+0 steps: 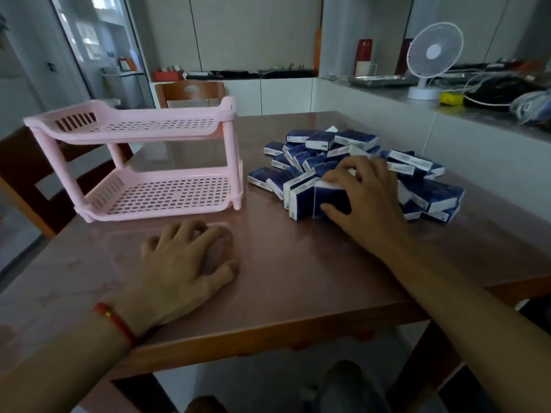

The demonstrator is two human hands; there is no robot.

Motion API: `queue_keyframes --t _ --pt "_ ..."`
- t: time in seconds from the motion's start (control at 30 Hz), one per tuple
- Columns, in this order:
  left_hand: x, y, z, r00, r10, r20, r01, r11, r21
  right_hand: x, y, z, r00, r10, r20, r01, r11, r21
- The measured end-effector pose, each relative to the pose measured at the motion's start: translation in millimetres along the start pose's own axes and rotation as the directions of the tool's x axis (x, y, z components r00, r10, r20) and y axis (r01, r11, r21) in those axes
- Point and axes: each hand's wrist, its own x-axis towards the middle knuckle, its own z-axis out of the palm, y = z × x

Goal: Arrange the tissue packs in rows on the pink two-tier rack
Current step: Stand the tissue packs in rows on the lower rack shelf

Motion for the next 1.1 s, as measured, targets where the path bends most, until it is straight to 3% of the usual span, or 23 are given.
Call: queue_keyframes --t 0.07,0.13,0.17,0.23,0.3,0.33,0.37,0.43,0.5,0.6,0.67,0.73,0.83,0.93,1.03,1.1 --pt "9 11 -5 0.992 0.09 -0.093 -0.099 0.991 -0.095 -5 0 -7 0.997 -0.035 -0.068 0.044 0.99 0.132" --pt "22 35 -15 0.969 0.147 -0.197 -0.21 0.912 -0.353 -12 -3 -17 0.985 -0.084 -0.153 0.127 0.945 0.303" --pt "30 52 -21 0.977 0.116 -0.178 -0.196 0.816 -0.544 -16 -7 -21 0.974 -0.113 -0.197 0.176 0.925 0.338" --pt "44 82 -27 0.997 0.082 0.015 -0.031 0.528 -0.848 -23 -17 -26 0.954 -0.172 -0.246 0.252 0.904 0.344" --pt "56 100 -21 0.978 0.139 0.158 0.111 0.301 -0.947 -29 -22 -23 0.954 -0.208 -0.216 0.276 0.89 0.363" --pt "61 104 -15 0.973 0.158 0.168 0.126 0.243 -0.962 -31 -23 -20 0.96 -0.229 -0.159 0.273 0.884 0.38" --pt "65 103 -8 0.977 0.152 0.148 0.111 0.226 -0.968 -33 -22 -19 0.968 -0.237 -0.087 0.251 0.879 0.405" --pt "71 97 3 0.995 0.086 0.044 0.017 0.295 -0.955 -35 -19 -20 0.987 -0.162 0.001 0.141 0.866 0.479" --pt "75 90 8 0.998 0.052 -0.039 -0.055 0.368 -0.928 -29 -10 -22 0.997 0.027 -0.069 0.013 0.856 0.517" --pt "75 85 12 0.993 0.063 -0.101 -0.118 0.36 -0.925 -4 8 -20 0.974 0.194 -0.116 -0.155 0.947 0.282" --pt "75 84 12 0.988 0.055 -0.141 -0.151 0.309 -0.939 9 16 -13 0.988 0.148 0.033 -0.15 0.987 0.065" --pt "75 81 12 0.982 0.04 -0.185 -0.189 0.251 -0.949 10 18 -2 0.99 0.108 0.088 -0.109 0.994 0.012" --pt "76 73 13 0.967 0.02 -0.253 -0.251 0.237 -0.939 3 20 -1 0.994 0.069 -0.088 -0.06 0.994 0.096" --pt "77 67 12 0.958 0.003 -0.287 -0.28 0.223 -0.934 -3 19 -12 0.964 0.126 -0.235 -0.039 0.937 0.346" --pt "74 66 10 0.944 0.013 -0.329 -0.322 0.247 -0.914 -4 15 -18 0.957 0.255 -0.141 -0.133 0.812 0.569" --pt "71 64 7 0.935 0.004 -0.355 -0.344 0.264 -0.901 -2 8 -21 0.952 0.305 -0.03 -0.188 0.659 0.729"
